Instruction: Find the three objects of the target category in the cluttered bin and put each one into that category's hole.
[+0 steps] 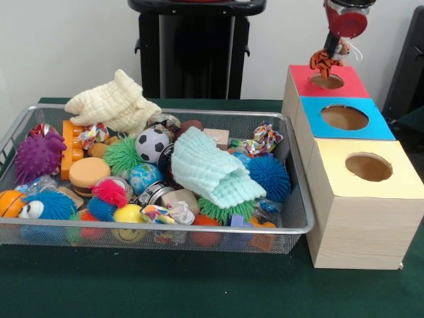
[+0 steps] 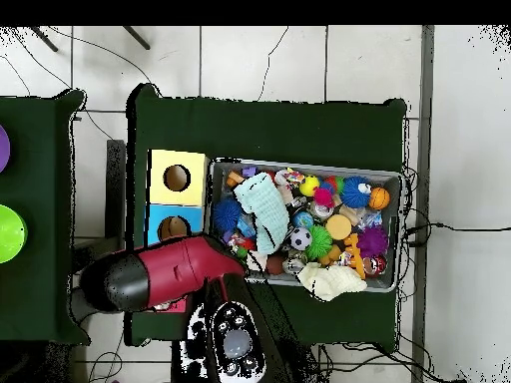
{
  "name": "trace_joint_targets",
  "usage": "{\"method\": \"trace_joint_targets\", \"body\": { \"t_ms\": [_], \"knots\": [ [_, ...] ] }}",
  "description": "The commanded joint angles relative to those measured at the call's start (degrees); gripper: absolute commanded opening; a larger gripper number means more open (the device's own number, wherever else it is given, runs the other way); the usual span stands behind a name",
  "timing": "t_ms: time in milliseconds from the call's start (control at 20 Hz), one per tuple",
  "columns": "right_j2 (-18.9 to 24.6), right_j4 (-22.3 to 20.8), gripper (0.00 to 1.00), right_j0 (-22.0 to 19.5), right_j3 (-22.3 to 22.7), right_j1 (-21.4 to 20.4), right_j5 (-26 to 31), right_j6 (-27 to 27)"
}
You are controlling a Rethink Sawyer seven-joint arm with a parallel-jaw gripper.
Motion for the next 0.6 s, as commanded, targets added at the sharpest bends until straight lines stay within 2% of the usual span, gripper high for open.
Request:
{"method": "trace_joint_targets", "body": {
  "t_ms": [50,600],
  "knots": [
    [1.67,-3.43,0.0,-0.2,2.93,5.17,-1.19,6.94],
    [2.96,-1.82,0.0,-1.23,4.42,7.3,-5.41,7.19]
  ]
}}
